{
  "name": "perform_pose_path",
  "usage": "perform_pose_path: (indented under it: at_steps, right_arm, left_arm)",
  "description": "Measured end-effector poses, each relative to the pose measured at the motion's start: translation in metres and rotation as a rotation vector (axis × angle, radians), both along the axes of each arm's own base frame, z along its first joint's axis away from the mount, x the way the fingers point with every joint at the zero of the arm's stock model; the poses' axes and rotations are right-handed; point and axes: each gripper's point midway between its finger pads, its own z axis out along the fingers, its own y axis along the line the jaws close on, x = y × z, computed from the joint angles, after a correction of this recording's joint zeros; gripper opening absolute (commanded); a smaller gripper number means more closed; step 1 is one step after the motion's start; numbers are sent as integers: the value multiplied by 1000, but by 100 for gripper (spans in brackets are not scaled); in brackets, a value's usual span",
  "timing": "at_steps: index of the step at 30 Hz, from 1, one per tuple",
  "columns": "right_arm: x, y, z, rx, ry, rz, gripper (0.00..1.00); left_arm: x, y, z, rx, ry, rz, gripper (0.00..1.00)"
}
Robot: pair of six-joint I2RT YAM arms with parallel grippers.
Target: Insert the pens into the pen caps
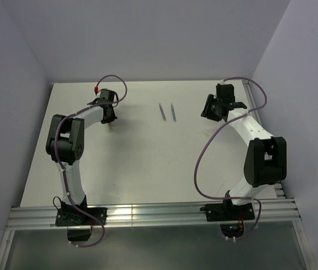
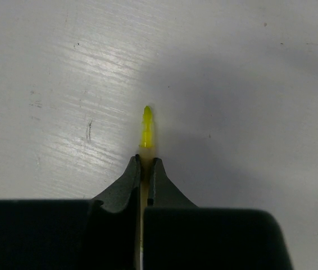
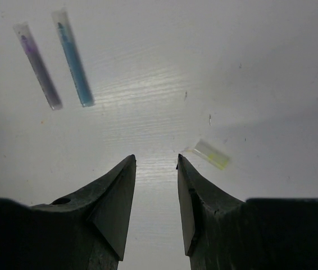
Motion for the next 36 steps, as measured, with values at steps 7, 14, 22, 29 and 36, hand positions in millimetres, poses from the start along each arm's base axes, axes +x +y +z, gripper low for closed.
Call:
perform_pose_path:
  at_steps: [7,14,22,29,36]
  right_arm:
    - [-7,7,-7,49,17,28,43]
    - [-16,56,24,176,-69,183,43]
    - [-47,142,57,384,-160,451,45]
    - [-79,201,87,519,-212,620,51]
    - [-109,247,109,587,-253,748,52]
  left_arm:
    - [-2,-5,3,-31,0,0,0]
    - [-28,-31,42,-189,-44,-46,0]
    - [-50,-69,145,-444,-285,-174,0]
    - [-83,-100,203,-644,-440,-304,0]
    - [-108,-127,227,-769,-490,-407,0]
